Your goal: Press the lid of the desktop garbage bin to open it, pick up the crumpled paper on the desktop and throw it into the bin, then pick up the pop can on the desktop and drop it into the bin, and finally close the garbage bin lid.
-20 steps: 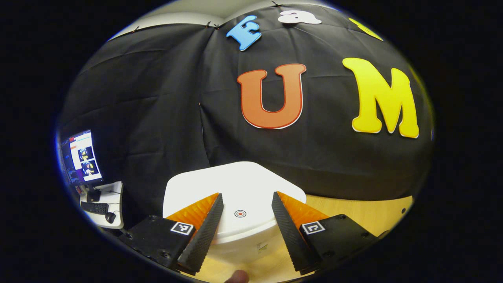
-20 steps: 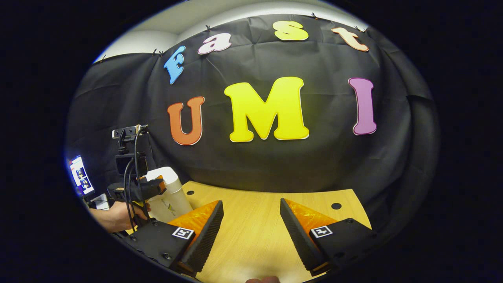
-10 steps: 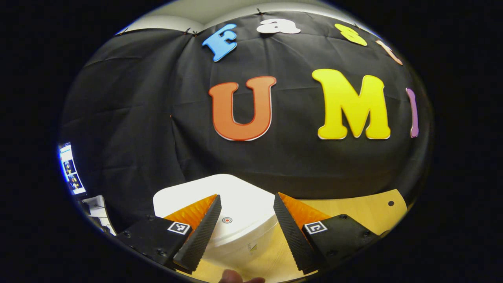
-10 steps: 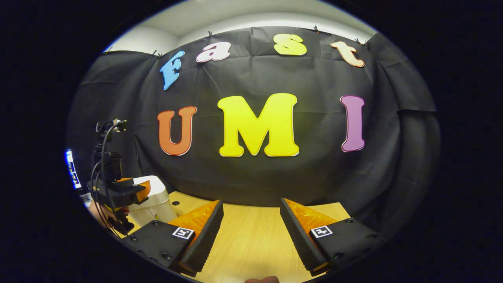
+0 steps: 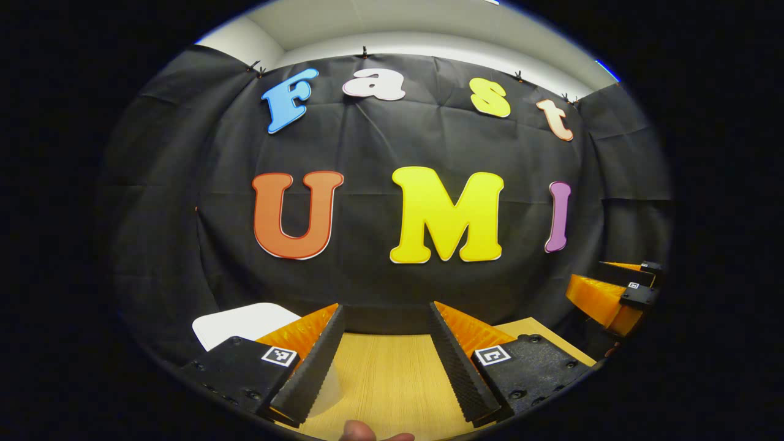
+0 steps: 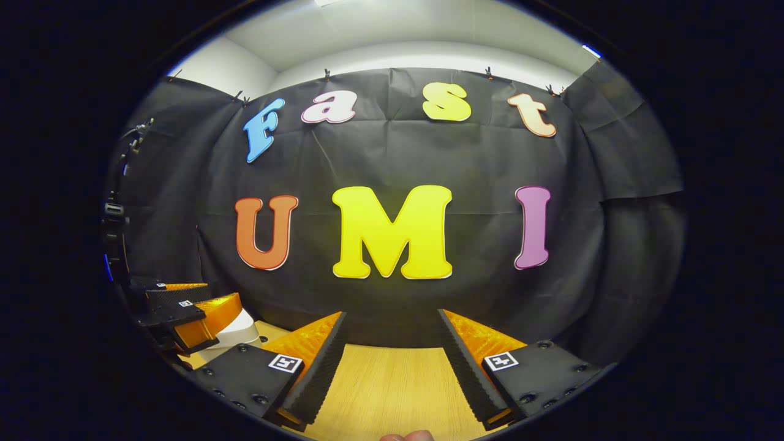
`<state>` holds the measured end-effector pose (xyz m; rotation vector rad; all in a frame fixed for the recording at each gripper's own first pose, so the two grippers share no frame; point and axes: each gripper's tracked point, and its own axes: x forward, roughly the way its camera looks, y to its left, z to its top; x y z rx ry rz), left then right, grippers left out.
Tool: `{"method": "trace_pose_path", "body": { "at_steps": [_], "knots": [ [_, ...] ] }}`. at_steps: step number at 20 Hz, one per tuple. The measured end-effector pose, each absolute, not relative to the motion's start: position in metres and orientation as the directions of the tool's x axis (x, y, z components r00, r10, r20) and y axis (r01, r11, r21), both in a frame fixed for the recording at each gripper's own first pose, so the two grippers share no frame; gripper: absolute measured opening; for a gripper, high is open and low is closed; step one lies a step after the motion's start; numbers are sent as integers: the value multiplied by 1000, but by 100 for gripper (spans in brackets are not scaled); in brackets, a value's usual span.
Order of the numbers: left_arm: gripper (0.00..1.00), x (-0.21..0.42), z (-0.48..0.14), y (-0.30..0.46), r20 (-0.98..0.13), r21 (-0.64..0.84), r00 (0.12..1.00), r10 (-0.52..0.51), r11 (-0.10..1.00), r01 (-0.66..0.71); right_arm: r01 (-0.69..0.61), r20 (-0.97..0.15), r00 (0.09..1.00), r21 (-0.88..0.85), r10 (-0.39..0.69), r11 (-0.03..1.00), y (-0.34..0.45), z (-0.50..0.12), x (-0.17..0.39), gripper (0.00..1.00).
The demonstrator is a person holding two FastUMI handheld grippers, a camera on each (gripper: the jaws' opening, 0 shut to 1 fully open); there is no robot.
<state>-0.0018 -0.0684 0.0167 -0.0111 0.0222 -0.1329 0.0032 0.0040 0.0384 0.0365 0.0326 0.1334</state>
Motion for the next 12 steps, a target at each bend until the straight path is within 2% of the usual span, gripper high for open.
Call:
{"method": "trace_pose_path", "body": {
  "at_steps": [4, 8, 12],
  "knots": [
    [90, -12, 31, -80, 11, -16, 985, -170, 985, 170, -92, -17, 996, 52, 93, 994, -4, 43, -7, 92],
    [90, -20, 34, -81, -5, -40, 985, -175, 984, 174, -54, -12, 998, 46, 54, 997, -16, 44, -10, 92],
    [90, -19, 33, -84, -9, -39, 984, -175, 984, 175, -58, -6, 998, 61, 59, 996, -16, 45, -10, 90]
  ]
}}
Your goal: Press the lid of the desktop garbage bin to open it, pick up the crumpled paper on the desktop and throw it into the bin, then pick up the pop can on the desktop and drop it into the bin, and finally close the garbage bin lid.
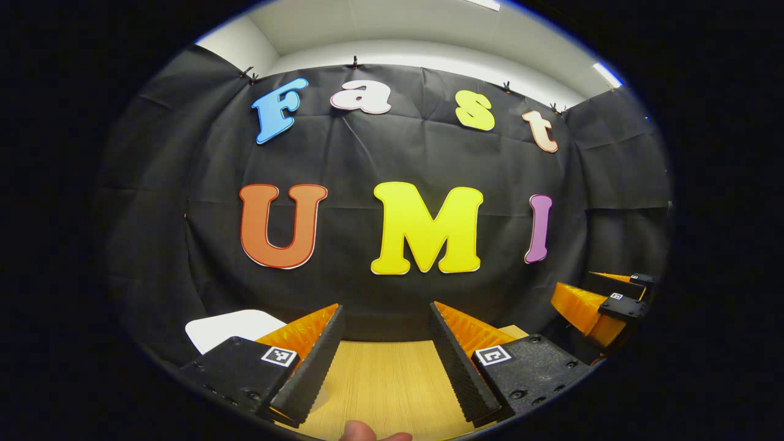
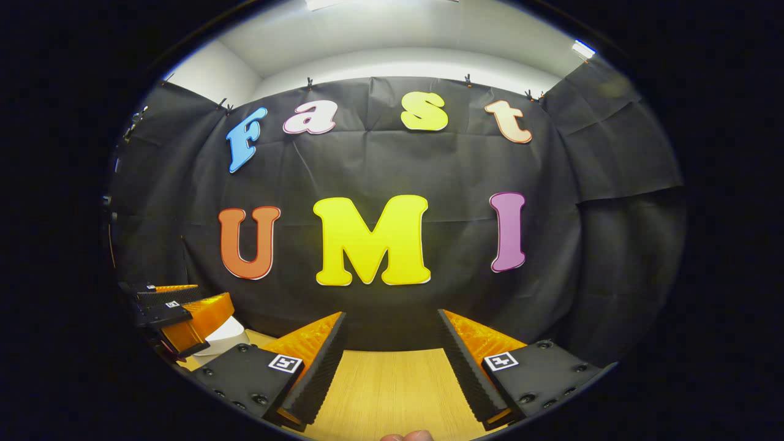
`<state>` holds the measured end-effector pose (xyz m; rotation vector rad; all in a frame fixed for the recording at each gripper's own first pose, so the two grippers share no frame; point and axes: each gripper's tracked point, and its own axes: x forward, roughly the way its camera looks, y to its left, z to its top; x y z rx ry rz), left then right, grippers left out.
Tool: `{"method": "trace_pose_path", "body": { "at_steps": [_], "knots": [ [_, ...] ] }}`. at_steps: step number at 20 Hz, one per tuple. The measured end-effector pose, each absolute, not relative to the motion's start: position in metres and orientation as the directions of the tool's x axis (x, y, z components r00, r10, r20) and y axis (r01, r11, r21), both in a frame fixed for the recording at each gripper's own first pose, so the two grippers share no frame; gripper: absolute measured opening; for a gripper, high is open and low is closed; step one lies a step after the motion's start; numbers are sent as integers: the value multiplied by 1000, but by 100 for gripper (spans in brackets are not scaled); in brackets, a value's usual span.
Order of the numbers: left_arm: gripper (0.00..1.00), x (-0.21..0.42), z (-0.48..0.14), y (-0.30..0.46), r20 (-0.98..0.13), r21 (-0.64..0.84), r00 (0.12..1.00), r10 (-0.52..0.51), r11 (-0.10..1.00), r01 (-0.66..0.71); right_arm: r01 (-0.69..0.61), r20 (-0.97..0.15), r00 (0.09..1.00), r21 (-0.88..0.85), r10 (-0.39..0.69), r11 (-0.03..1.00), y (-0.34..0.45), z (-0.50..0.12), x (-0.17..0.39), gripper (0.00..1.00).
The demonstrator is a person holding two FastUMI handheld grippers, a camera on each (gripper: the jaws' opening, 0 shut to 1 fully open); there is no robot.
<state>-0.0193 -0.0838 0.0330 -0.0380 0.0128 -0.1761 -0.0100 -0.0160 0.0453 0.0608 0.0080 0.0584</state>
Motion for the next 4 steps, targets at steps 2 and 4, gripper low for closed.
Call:
{"method": "trace_pose_path", "body": {
  "at_steps": [2, 4],
  "knots": [
    [90, -19, 34, -83, -7, -36, 985, -172, 984, 172, -57, -9, 998, 53, 57, 997, -16, 43, -8, 90],
    [82, -17, 33, -85, -13, -35, 985, -173, 984, 173, -60, -12, 998, 58, 61, 997, -16, 42, -8, 92]
  ]
}}
